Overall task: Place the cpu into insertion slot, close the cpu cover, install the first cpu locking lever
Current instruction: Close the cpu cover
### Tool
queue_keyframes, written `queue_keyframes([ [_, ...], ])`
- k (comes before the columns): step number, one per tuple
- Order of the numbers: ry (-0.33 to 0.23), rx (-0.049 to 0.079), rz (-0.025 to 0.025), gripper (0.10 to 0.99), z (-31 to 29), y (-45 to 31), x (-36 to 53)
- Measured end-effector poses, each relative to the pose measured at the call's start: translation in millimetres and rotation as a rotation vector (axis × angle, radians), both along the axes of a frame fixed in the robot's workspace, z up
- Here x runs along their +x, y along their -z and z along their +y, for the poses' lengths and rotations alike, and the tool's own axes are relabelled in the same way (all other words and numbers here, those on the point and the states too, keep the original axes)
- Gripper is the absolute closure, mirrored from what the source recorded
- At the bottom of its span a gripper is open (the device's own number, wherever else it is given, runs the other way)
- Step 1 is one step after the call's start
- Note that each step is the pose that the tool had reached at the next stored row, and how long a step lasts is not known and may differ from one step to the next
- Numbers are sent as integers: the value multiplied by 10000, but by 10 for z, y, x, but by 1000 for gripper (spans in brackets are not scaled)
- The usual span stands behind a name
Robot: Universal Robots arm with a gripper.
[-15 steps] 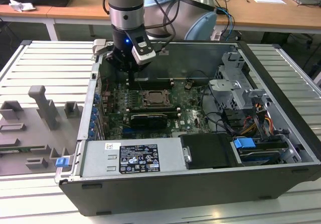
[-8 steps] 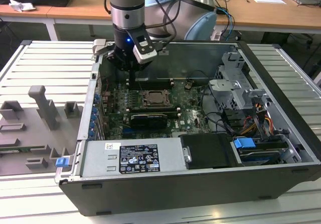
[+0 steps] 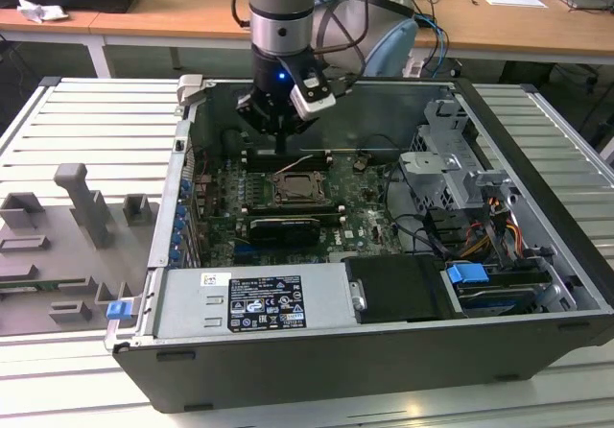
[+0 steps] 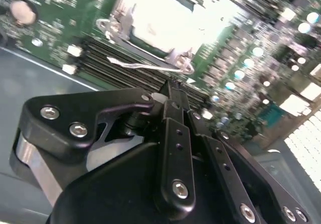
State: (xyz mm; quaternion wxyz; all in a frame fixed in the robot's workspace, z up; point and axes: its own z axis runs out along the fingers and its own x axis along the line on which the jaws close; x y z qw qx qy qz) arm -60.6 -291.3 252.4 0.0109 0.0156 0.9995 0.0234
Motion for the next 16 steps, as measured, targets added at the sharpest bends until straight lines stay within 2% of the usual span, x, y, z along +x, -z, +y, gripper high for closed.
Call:
queue_keyframes([
  [1, 0, 19, -2, 980, 0, 8, 28],
  [5, -4, 165, -2, 980, 0, 44, 32],
  [9, -255, 171, -1, 980, 6, 134, 45],
  [16, -478, 170, 2, 980, 75, 239, 177],
])
